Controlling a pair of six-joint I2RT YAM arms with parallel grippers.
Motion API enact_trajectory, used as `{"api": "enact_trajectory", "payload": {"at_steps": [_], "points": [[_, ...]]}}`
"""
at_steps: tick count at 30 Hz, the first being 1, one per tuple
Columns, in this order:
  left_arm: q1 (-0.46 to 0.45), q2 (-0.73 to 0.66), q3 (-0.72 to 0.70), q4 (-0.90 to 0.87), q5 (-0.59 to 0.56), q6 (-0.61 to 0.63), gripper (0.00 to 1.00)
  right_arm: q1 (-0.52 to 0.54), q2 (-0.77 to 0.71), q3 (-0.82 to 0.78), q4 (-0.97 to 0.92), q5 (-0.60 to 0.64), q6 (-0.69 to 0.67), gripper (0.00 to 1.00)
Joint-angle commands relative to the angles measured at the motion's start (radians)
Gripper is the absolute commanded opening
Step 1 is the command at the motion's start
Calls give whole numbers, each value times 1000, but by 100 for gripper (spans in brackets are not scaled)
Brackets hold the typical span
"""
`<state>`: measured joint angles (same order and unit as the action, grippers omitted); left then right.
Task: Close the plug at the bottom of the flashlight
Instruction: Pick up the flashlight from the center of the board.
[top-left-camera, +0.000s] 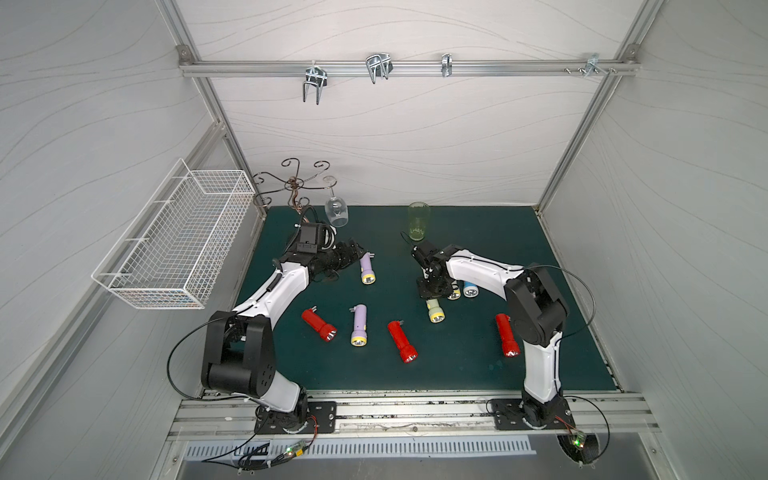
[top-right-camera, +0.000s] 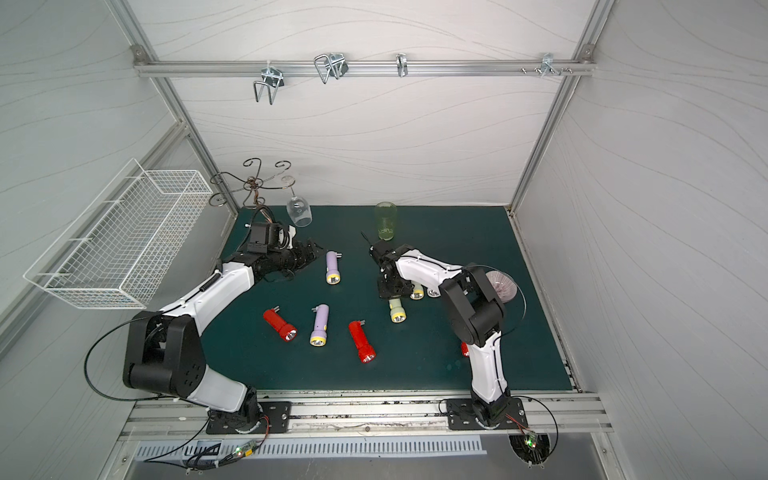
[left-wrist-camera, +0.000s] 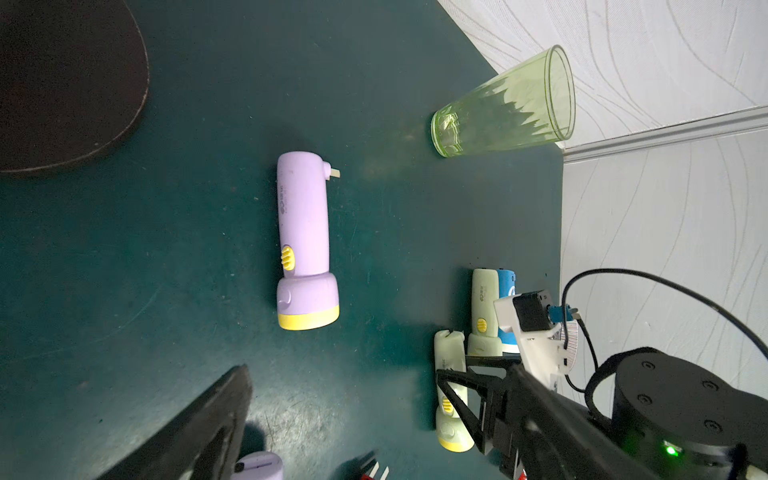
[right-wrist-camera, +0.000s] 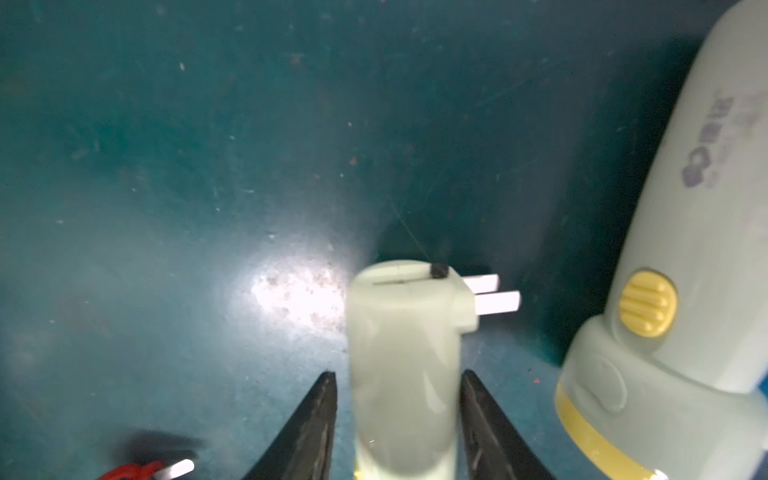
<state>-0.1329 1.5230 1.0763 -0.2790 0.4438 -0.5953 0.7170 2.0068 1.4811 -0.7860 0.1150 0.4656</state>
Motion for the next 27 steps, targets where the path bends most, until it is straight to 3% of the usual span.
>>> {"api": "enact_trajectory", "payload": {"at_steps": [1,14,19,27], "points": [[-2,-17,5,31,2,4,97,17,37,35,-68,30,21,51],[-3,-39,1,35,-2,5,97,34,108,75,-94,73,30,46],[-2,-38,-3,41,-1,2,98,36,99,74,-90,81,28,34],[-3,-43,-5,49,11,-12,97,38,-43,50,-17,71,-50,15]]}}
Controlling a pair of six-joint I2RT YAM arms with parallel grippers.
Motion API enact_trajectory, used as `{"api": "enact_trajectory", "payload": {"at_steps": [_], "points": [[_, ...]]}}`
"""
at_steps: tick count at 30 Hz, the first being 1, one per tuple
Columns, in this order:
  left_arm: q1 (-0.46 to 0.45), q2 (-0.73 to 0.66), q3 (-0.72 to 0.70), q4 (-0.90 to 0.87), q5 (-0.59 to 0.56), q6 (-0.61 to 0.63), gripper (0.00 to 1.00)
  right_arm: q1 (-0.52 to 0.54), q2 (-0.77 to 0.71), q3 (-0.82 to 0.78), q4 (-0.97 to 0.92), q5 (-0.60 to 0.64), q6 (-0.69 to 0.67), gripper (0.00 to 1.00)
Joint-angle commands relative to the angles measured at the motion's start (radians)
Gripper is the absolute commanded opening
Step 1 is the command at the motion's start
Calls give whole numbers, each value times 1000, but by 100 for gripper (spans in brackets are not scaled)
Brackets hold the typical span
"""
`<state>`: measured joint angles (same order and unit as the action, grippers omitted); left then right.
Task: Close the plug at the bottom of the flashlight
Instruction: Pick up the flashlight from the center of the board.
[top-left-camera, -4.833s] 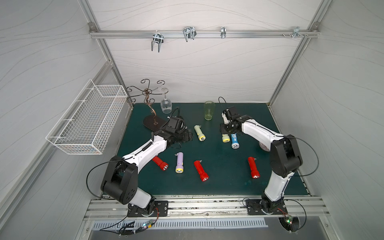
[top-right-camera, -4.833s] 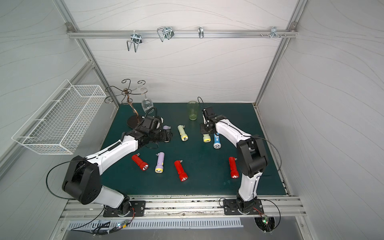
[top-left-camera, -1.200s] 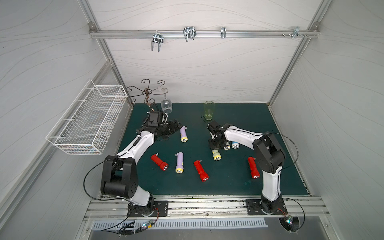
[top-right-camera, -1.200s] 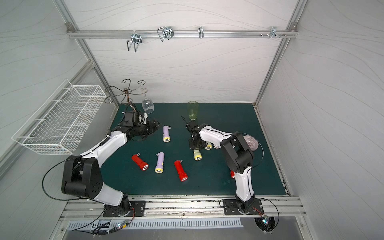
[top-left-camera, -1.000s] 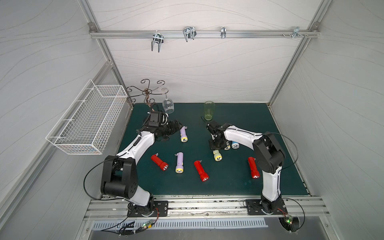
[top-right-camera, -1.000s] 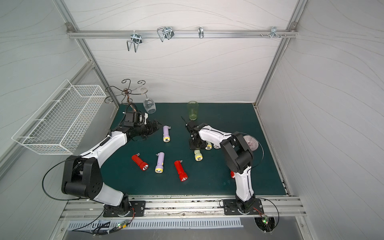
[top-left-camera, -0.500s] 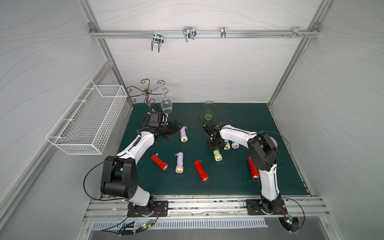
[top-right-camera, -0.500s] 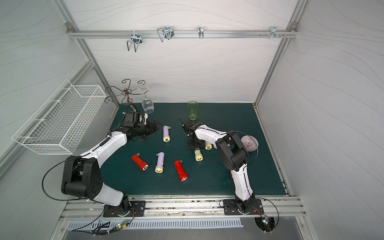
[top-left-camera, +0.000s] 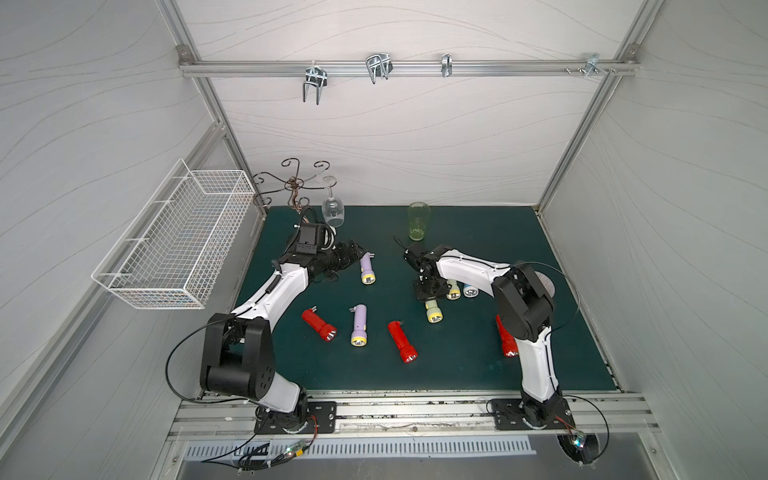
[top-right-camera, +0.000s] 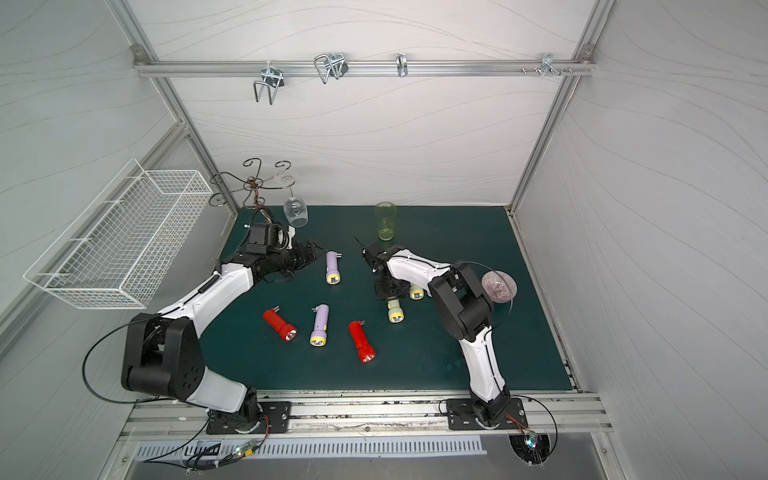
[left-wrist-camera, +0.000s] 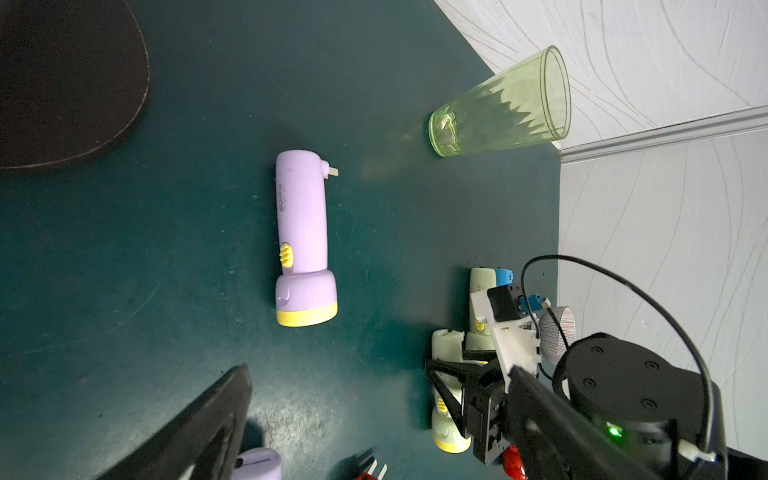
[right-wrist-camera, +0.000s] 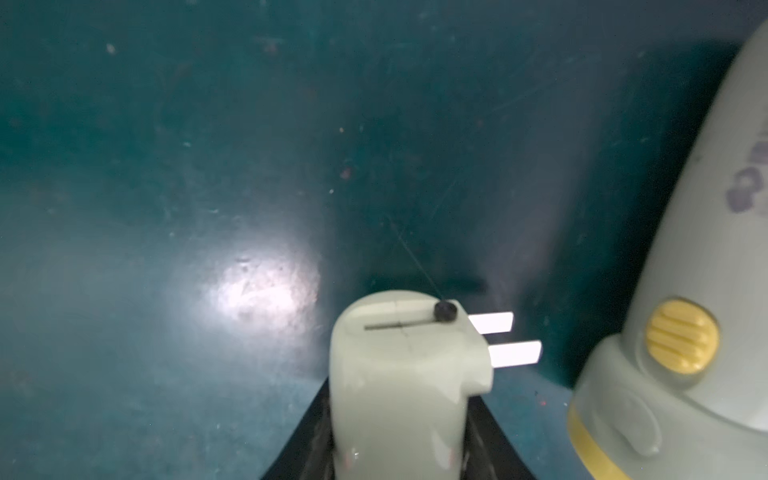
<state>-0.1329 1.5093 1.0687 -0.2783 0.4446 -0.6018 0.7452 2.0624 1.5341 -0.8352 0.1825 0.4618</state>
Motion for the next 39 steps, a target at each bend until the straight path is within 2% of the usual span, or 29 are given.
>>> {"api": "enact_trajectory", "payload": {"at_steps": [1,5,10,13,15,19,22,26,33,39], "points": [[-4,-31,1,51,15,-12,97,9,-120,-12,54,-3,-68,13],[-4,-41,-14,74,38,-50,97,8,-219,-78,178,-10,-167,1],[-15,-65,-31,94,45,-91,96,4,-311,-158,342,-69,-308,0],[-48,-86,-31,88,3,-95,96,2,-373,-206,440,-127,-386,0],[-76,-94,-21,79,-19,-110,96,0,-425,-257,534,-160,-442,0],[-112,-89,25,87,16,-202,95,-22,-512,-375,724,-199,-532,0],[-148,-97,58,70,2,-248,95,-37,-590,-501,923,-243,-647,0],[-188,-116,70,90,16,-368,94,-75,-662,-658,1172,-318,-812,0],[-267,-127,45,188,29,-602,93,-111,-691,-833,1460,-399,-1079,0],[-335,-102,-1,284,14,-869,89,-113,-658,-926,1692,-404,-1177,0]]}}
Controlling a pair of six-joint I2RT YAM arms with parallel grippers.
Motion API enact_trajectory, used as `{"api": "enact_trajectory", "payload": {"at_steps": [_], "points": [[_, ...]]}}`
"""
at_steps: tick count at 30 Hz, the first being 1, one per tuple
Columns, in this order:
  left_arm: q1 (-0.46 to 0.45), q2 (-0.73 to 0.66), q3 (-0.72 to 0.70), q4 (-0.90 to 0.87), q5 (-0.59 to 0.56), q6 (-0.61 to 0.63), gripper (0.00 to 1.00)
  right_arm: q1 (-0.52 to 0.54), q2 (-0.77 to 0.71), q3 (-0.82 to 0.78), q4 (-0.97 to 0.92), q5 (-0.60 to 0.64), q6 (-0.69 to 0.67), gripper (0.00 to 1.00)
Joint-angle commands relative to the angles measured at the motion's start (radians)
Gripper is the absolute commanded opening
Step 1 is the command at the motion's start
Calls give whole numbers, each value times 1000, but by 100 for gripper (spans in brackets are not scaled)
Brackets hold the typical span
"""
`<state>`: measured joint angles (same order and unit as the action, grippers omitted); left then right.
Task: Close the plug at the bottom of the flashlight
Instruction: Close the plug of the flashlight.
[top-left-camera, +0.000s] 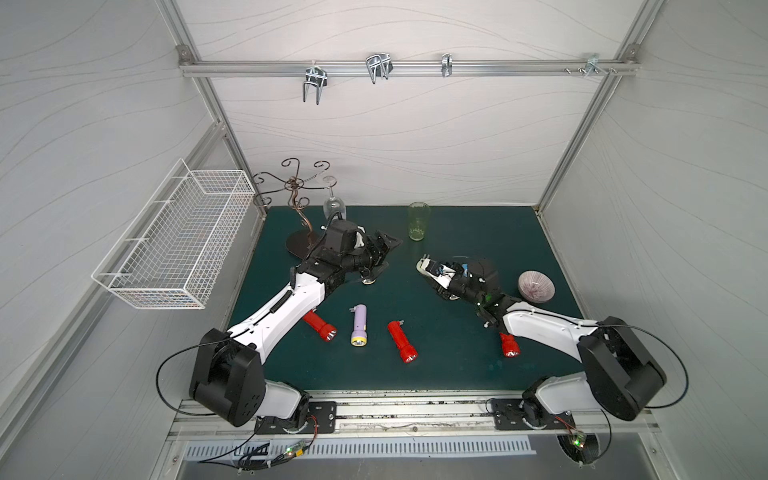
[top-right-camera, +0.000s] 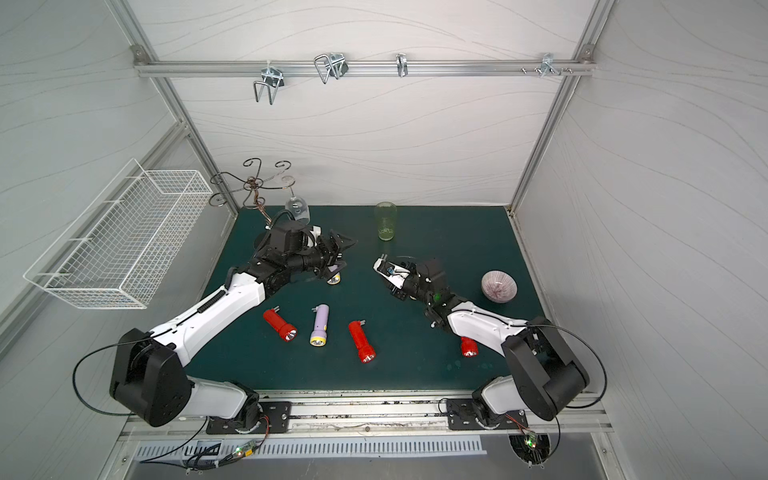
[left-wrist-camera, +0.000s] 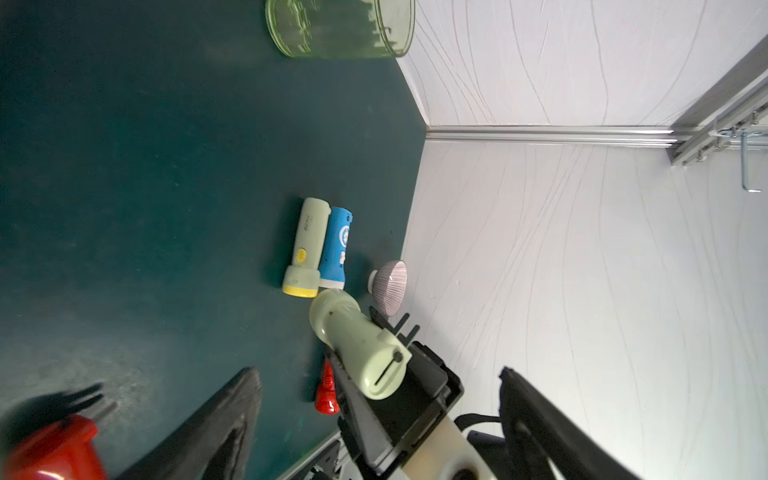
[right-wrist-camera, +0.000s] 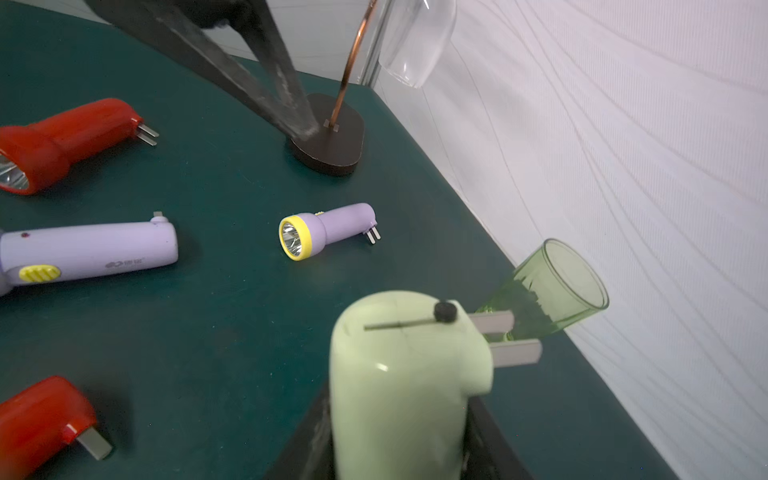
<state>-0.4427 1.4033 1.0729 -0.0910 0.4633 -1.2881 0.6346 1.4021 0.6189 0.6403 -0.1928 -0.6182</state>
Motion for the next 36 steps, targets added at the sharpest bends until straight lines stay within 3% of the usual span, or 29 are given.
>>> {"api": "enact_trajectory", "payload": {"at_steps": [1,5,13,22,36], "points": [[-40,8,-4,103,-11,-202,88,-2,7,-18,237,-27,-98,0],[-87,7,6,92,-51,-249,84,-2,15,-27,239,-20,-103,0],[-143,-33,-34,81,-156,-358,68,-2,20,-44,272,-11,-89,0],[-195,7,-24,146,-133,-429,57,-2,40,-47,299,-18,-80,0],[-226,36,-8,171,-134,-441,49,-1,40,-54,312,-40,-56,0]]}}
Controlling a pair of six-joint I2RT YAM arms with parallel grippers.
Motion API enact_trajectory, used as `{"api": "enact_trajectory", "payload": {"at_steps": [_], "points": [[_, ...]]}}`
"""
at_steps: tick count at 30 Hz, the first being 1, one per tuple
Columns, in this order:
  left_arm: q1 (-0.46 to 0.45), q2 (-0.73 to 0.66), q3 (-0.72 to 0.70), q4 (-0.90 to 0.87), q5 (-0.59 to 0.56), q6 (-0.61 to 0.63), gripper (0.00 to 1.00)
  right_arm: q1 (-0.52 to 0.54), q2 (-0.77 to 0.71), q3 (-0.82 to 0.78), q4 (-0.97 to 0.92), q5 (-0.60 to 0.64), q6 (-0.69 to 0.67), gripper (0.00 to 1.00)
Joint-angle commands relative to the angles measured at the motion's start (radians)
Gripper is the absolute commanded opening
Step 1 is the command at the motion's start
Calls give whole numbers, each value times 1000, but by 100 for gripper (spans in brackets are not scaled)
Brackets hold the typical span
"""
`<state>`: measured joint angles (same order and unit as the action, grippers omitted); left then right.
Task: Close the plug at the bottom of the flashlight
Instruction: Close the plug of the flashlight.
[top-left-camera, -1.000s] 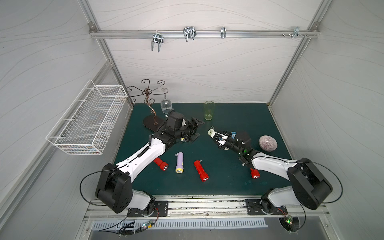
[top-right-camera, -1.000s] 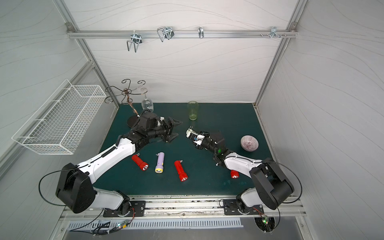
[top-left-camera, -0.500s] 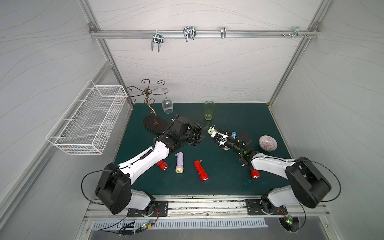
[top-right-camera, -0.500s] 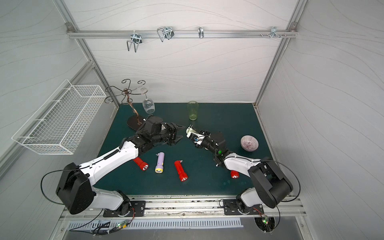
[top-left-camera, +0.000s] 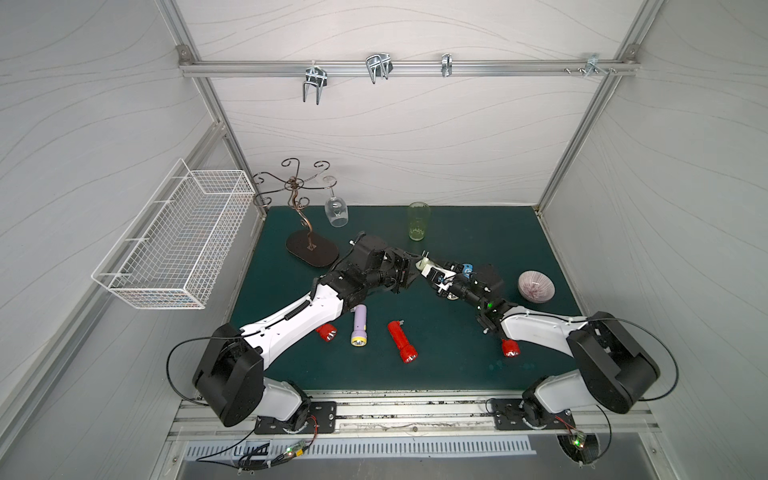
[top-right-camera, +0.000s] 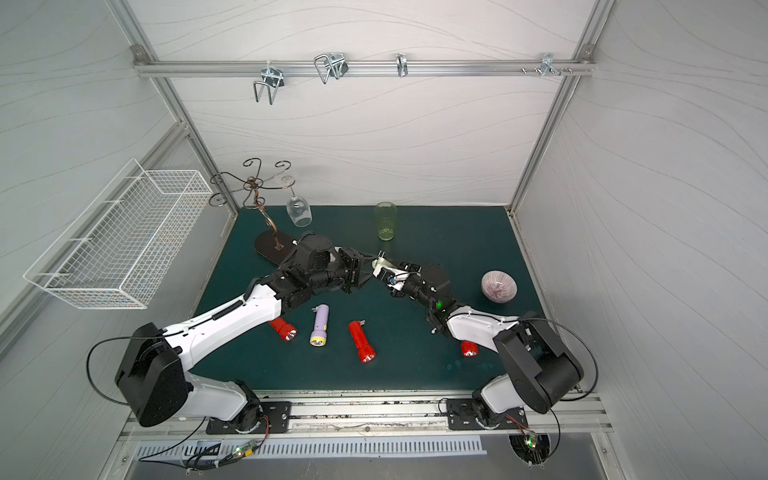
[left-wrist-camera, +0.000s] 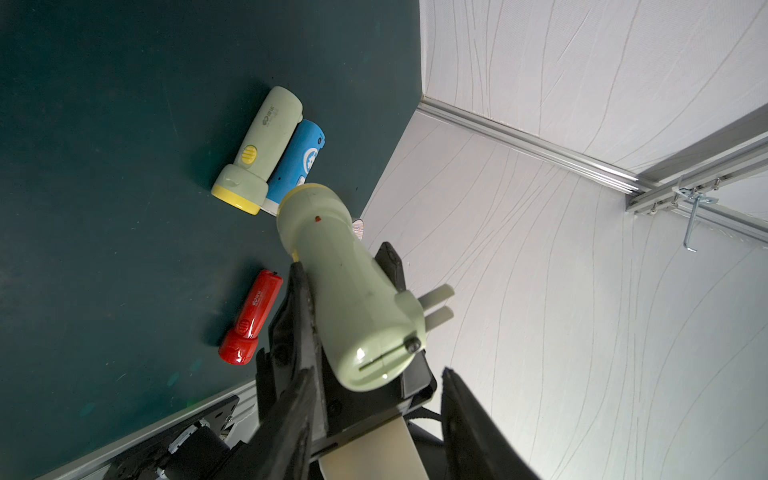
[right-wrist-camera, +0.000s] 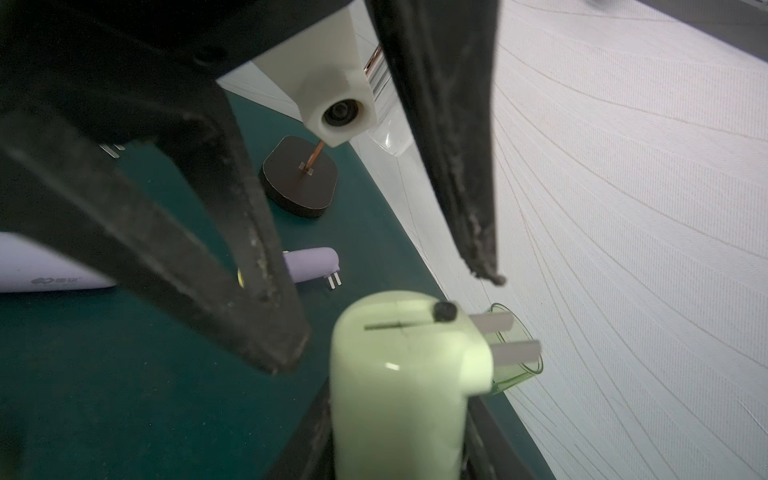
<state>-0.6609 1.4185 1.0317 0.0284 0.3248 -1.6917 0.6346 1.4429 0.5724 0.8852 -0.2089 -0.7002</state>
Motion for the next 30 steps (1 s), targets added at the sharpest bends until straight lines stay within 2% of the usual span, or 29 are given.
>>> {"api": "enact_trajectory", "payload": {"at_steps": [1,7,17,26,30], "points": [[-8,22,32,51,5,-37,49,-1,1,-10,69,-29,28,0],[-8,28,25,52,8,-42,48,4,1,-9,82,-40,32,0],[-12,45,22,80,17,-42,37,34,11,-6,99,-49,37,0],[-13,71,10,137,26,-55,11,49,13,-3,120,-56,42,0],[-13,68,5,134,21,-56,11,49,12,-11,121,-40,42,0]]}}
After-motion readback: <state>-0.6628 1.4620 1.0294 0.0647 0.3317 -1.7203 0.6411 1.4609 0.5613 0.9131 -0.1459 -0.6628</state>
